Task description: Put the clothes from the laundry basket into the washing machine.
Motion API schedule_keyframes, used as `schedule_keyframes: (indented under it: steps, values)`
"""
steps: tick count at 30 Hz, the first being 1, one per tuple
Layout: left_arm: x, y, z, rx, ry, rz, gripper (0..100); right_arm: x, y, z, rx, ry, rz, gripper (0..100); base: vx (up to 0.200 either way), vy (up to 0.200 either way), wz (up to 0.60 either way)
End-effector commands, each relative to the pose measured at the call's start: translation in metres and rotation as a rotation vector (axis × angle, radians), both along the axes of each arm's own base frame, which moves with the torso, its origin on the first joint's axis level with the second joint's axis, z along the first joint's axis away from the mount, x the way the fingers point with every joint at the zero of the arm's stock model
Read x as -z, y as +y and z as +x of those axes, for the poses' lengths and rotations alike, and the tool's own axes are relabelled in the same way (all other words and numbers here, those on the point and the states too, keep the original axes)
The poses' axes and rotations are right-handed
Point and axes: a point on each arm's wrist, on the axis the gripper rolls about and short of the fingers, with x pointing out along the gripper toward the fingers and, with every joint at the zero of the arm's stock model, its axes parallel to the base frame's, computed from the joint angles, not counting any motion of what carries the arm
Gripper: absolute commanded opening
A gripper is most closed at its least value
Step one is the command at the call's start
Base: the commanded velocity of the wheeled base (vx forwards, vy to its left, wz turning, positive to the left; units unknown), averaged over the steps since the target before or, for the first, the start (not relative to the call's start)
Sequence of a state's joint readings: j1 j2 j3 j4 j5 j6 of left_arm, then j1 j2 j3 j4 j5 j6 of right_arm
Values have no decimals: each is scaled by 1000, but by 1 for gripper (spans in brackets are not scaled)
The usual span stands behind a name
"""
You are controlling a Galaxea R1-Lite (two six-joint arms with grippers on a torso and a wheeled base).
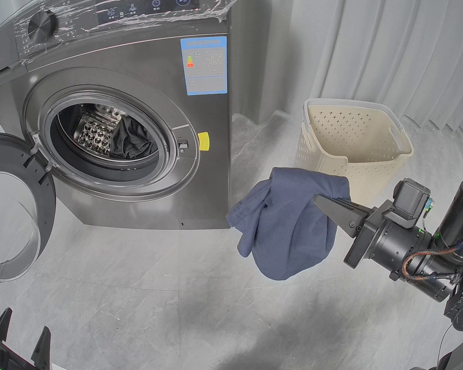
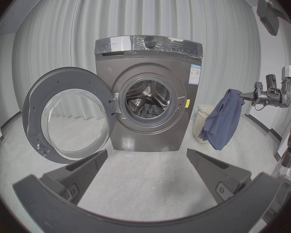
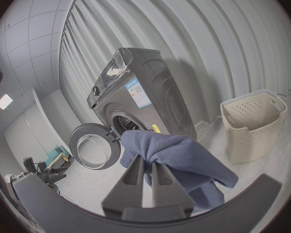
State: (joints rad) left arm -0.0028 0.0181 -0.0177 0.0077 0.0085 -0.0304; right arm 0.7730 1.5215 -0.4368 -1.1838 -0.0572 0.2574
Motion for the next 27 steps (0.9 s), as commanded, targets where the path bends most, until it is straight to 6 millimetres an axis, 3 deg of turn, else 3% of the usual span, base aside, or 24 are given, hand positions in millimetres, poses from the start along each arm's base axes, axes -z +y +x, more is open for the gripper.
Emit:
schedule_keyframes:
  steps: [1,9,15,27]
  values:
    - [4,0,0,1,3,1,100,0,0,0,-1,-1,2,0,0,200,0]
    - [4,0,0,0,3,0,100,0,0,-1,-1,-1,2,0,0,200,0]
    - [4,0,0,0,1,1,100,0,-2,0,5,0,1,0,0,0,0]
    - [4,0,0,0,3,1,100,0,-3,1,12,1,-1,0,-200,0,0]
